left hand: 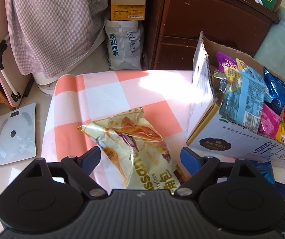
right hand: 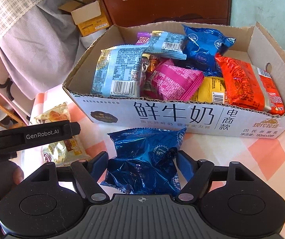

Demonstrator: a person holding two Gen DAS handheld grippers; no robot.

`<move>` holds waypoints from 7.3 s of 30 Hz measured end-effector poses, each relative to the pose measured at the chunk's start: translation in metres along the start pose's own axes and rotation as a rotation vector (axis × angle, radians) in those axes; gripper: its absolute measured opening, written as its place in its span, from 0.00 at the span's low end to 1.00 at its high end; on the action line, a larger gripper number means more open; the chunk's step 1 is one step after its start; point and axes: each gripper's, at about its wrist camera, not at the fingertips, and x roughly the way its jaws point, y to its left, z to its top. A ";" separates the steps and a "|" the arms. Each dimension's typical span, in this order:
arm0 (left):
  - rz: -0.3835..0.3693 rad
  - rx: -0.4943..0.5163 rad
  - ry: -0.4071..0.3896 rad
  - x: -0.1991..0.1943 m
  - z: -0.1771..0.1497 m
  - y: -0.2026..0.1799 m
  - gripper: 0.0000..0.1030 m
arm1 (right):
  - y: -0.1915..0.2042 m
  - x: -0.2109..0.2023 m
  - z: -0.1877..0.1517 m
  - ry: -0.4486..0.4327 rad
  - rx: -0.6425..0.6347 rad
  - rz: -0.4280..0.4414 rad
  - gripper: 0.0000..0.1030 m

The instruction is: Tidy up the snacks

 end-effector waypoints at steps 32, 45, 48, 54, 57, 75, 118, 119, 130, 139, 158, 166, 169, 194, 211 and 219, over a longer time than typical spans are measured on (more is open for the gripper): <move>0.020 0.103 -0.016 -0.008 -0.022 -0.009 0.52 | 0.009 0.011 -0.008 0.016 -0.050 -0.051 0.69; 0.027 0.111 -0.021 -0.021 -0.030 -0.007 0.52 | 0.005 -0.010 -0.013 -0.024 -0.102 -0.014 0.69; 0.021 0.108 -0.040 -0.031 -0.032 -0.008 0.52 | 0.003 -0.014 -0.014 -0.032 -0.105 -0.004 0.69; 0.018 0.103 -0.094 -0.049 -0.037 -0.011 0.52 | -0.002 -0.026 -0.016 -0.052 -0.107 0.017 0.69; 0.011 0.094 -0.096 -0.052 -0.040 -0.013 0.52 | -0.003 -0.033 -0.017 -0.066 -0.116 0.029 0.69; -0.053 0.088 -0.186 -0.089 -0.037 -0.044 0.52 | -0.022 -0.074 -0.013 -0.165 -0.111 0.044 0.69; -0.164 0.102 -0.298 -0.050 0.049 -0.125 0.78 | -0.101 -0.066 0.061 -0.382 0.212 -0.089 0.78; -0.162 0.104 -0.301 -0.052 0.048 -0.125 0.78 | -0.100 -0.068 0.061 -0.388 0.205 -0.086 0.78; -0.071 0.127 -0.220 -0.062 0.028 -0.113 0.87 | -0.083 -0.075 0.052 -0.330 0.139 -0.173 0.83; -0.052 0.143 -0.154 -0.073 0.015 -0.108 0.91 | -0.073 -0.084 0.039 -0.293 0.109 -0.212 0.90; 0.046 0.195 -0.116 -0.072 0.013 -0.107 0.93 | -0.064 -0.075 0.036 -0.239 0.071 -0.303 0.94; 0.032 0.171 -0.092 -0.069 0.013 -0.105 0.93 | -0.064 -0.070 0.037 -0.216 0.066 -0.328 0.95; 0.029 0.172 -0.090 -0.069 0.013 -0.105 0.93 | -0.064 -0.070 0.037 -0.218 0.066 -0.332 0.95; 0.053 0.174 -0.078 -0.067 0.011 -0.104 0.93 | -0.060 -0.067 0.037 -0.209 0.058 -0.366 0.95; 0.071 0.191 -0.098 -0.073 0.007 -0.101 0.93 | -0.053 -0.069 0.034 -0.220 0.027 -0.378 0.95; 0.083 0.194 -0.112 -0.082 -0.006 -0.096 0.93 | -0.048 -0.075 0.026 -0.228 0.004 -0.386 0.95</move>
